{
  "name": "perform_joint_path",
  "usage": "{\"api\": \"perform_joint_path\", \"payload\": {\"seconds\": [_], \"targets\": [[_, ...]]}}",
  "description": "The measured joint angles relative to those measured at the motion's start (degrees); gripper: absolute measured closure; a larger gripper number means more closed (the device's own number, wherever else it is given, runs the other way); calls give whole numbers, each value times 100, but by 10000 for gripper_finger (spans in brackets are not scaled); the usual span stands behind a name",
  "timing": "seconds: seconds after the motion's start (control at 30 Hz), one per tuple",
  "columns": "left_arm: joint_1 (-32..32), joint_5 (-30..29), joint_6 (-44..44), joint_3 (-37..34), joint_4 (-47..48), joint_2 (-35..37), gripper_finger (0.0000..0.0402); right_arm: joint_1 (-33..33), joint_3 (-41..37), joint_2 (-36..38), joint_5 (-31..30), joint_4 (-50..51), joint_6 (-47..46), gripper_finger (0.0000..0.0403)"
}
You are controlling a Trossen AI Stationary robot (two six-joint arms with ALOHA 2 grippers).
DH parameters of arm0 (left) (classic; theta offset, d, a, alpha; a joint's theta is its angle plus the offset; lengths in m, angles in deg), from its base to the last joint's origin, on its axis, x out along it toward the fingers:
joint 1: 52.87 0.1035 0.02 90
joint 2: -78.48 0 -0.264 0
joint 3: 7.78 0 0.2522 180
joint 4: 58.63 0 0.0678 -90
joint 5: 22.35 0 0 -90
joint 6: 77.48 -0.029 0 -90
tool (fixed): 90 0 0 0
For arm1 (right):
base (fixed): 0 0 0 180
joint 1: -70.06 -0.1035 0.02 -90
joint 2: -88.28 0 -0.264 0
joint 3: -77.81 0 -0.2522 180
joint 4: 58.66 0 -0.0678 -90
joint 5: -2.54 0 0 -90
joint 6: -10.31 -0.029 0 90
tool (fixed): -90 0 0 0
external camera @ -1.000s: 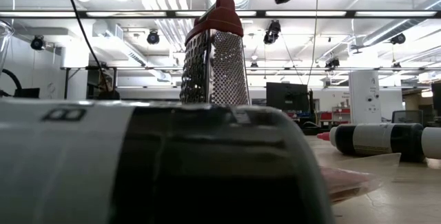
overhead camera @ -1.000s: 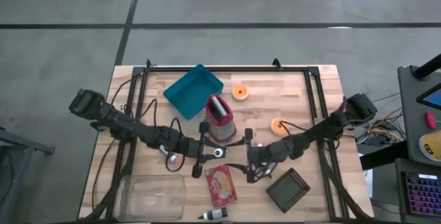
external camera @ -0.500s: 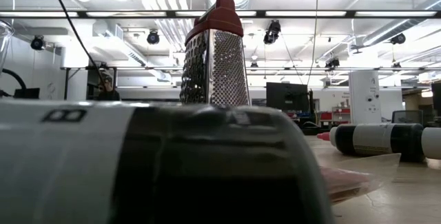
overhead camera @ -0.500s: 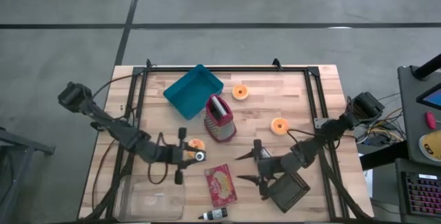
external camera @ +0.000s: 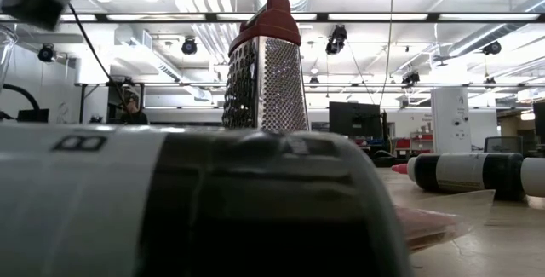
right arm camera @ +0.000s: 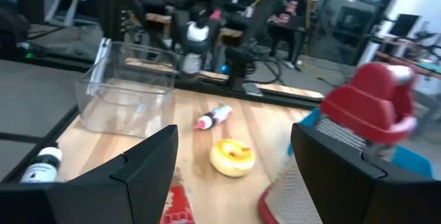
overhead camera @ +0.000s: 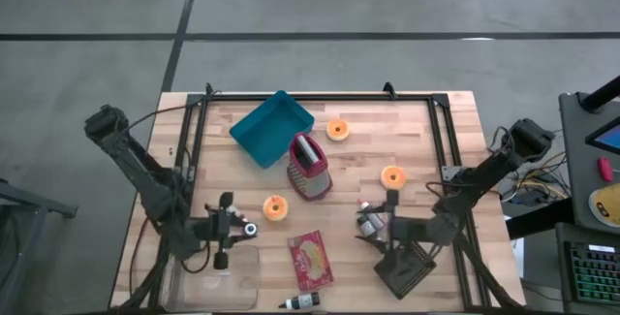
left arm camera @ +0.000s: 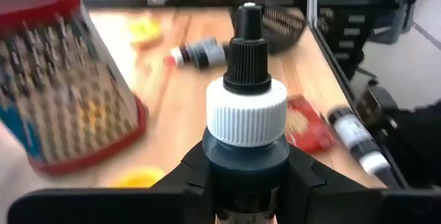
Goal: Pick & Place Food Item
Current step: Put the top black food coloring into the transparent bin
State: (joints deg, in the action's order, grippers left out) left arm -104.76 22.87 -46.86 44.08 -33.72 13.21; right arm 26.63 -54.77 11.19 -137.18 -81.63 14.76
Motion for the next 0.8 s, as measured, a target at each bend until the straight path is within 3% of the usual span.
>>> {"api": "perform_joint_path", "payload": {"seconds": [0.3,0.8], "targets": [[-660,367,1213,437,1101,-54,309,-394,-112,290,-568,42,-28,131],[-800,2666,2819,539,1463,-1051,309,-447,-41,310,-600,396,-317,133]]}}
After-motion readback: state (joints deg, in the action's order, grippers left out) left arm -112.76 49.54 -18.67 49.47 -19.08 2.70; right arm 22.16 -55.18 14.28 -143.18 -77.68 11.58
